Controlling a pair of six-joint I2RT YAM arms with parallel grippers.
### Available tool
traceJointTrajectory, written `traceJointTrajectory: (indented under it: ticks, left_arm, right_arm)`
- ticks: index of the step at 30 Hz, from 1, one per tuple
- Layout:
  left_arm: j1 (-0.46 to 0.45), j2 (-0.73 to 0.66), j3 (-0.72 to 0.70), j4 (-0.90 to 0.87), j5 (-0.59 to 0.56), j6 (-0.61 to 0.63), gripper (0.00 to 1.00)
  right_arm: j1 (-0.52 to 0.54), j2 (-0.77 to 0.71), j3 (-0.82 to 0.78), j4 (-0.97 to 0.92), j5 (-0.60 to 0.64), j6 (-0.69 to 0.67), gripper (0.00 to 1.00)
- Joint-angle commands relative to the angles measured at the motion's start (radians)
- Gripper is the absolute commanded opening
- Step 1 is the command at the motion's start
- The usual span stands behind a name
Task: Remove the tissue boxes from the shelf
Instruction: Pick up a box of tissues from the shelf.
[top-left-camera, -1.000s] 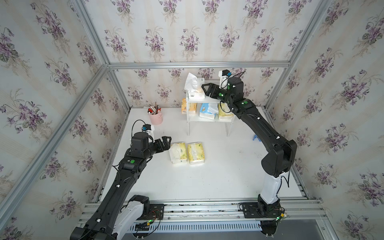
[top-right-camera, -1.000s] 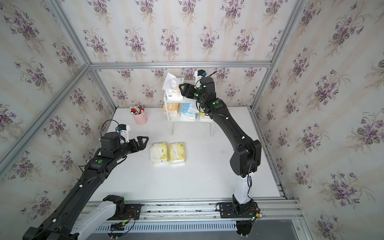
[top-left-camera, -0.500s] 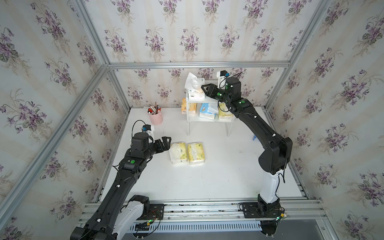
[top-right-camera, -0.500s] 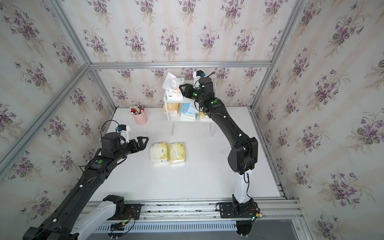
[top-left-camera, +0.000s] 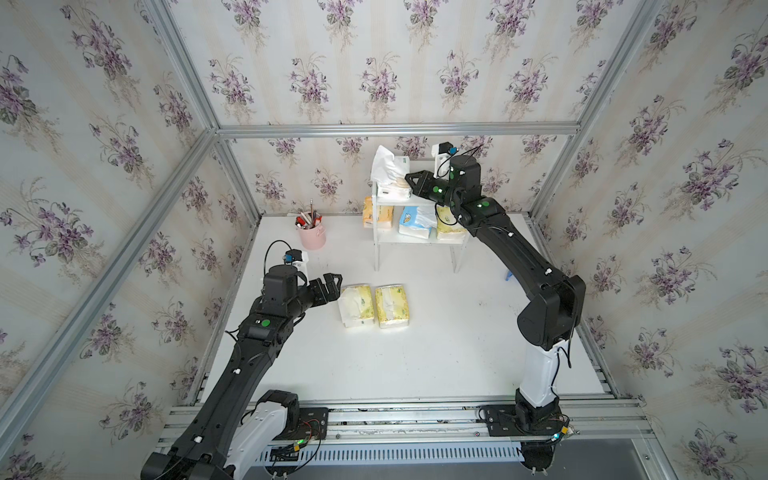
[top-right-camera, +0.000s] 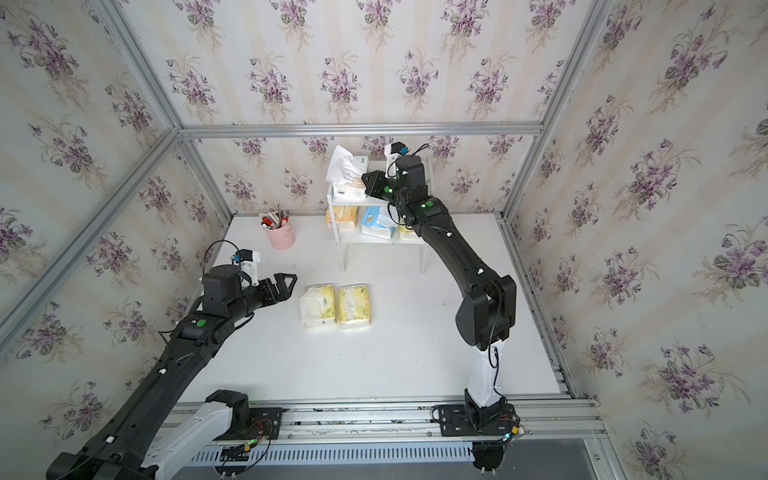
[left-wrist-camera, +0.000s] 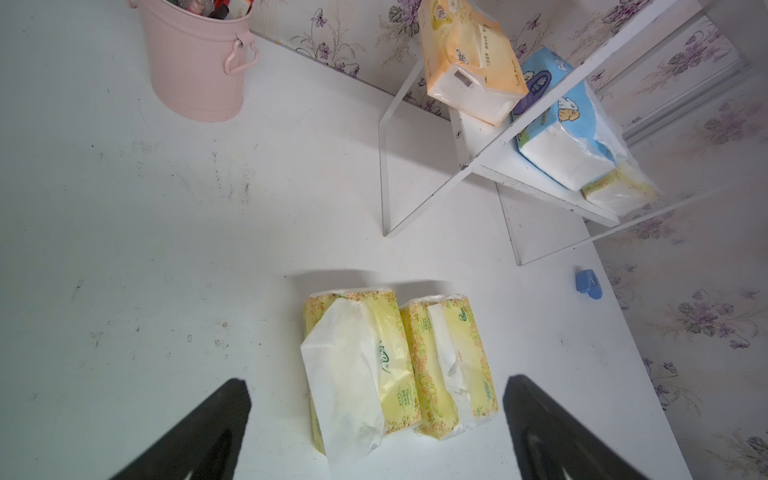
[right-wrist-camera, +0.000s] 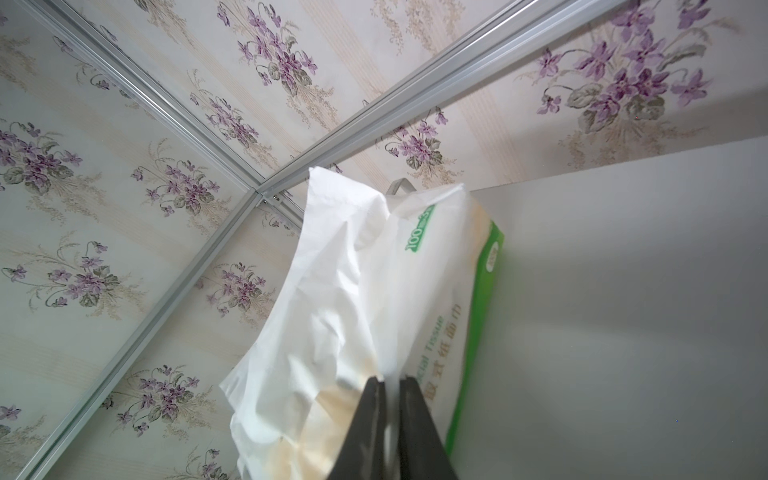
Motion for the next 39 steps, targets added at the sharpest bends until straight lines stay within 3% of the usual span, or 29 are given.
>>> traceJointTrajectory:
  ticks: [1,15,32,39]
  left_arm:
    - [0.0,0.0,0.001,0.02,-0.007,0.0,0.99]
    - [0.0,-0.007,0.035,0.005,-0.009,0.005,0.99]
    - [-0.031,0.017,0.078,0.036,0.077,-0.021,0.99]
    - [-0.066,0.019,0.08,0.048,0.077,-0.023,0.99]
  right_arm:
    - [0.002,-0.033,-0.033,-0.02,0.007,0.015,0.03]
    - [0.002,-0.273,-0.261,0.059,0.04,0.011,0.0]
    - [0.01,-0.821,-0.784,0.046,0.051,-0.007,0.0]
    - [0.009,-0.966,-0.984,-0.02,0.047,0.001,0.0]
